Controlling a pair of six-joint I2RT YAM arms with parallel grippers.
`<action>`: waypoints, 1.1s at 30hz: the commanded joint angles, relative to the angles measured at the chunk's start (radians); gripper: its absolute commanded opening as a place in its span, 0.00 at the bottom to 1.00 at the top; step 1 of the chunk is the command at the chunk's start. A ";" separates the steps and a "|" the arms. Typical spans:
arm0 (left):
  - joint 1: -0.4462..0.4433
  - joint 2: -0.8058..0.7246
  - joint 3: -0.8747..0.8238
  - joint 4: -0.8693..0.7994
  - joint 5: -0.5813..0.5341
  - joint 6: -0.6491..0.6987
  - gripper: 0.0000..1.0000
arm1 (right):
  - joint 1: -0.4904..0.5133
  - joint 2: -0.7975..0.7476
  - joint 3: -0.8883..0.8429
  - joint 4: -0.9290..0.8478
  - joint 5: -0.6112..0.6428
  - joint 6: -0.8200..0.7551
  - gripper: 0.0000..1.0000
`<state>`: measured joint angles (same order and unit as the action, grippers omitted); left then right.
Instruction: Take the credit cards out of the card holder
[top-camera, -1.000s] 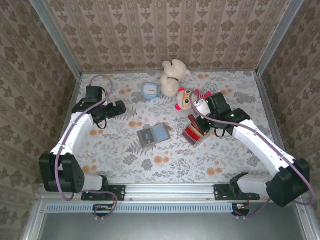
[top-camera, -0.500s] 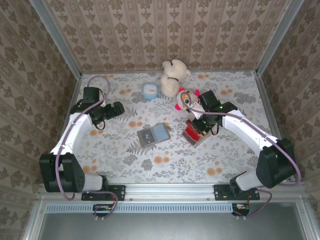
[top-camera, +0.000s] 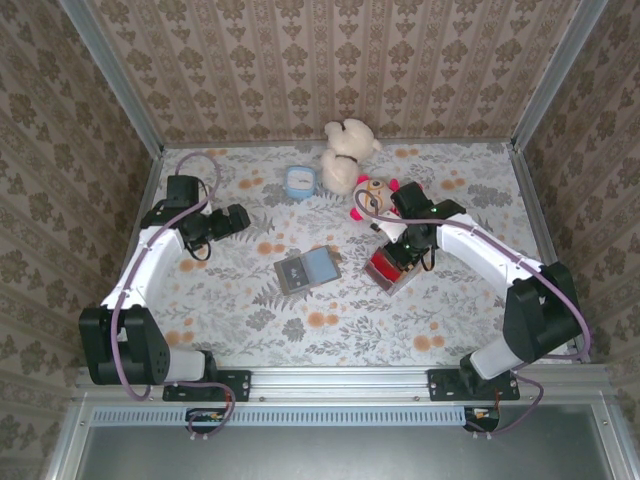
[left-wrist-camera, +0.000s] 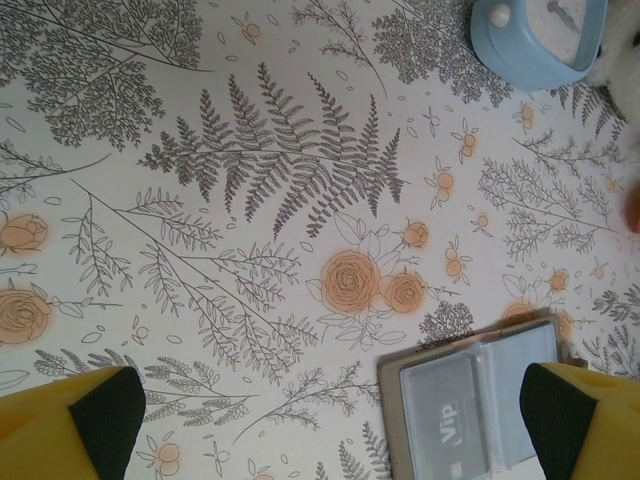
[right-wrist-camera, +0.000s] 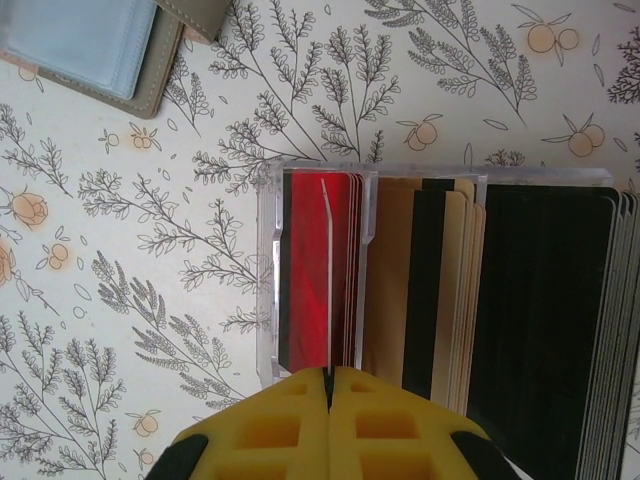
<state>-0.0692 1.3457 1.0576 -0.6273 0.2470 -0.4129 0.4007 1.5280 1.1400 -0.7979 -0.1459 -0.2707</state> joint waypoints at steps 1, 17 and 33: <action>0.010 0.005 -0.011 0.009 0.036 0.010 1.00 | -0.004 0.018 0.026 -0.048 -0.003 -0.024 0.12; -0.009 0.022 -0.032 0.077 0.147 -0.033 0.99 | -0.003 -0.169 -0.003 0.246 -0.058 0.277 0.44; -0.209 0.125 -0.136 0.199 0.186 -0.198 0.88 | 0.200 0.245 0.159 0.369 -0.091 0.730 0.50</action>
<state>-0.2550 1.4506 0.9440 -0.4660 0.4122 -0.5537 0.5682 1.7264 1.2480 -0.4351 -0.2394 0.3786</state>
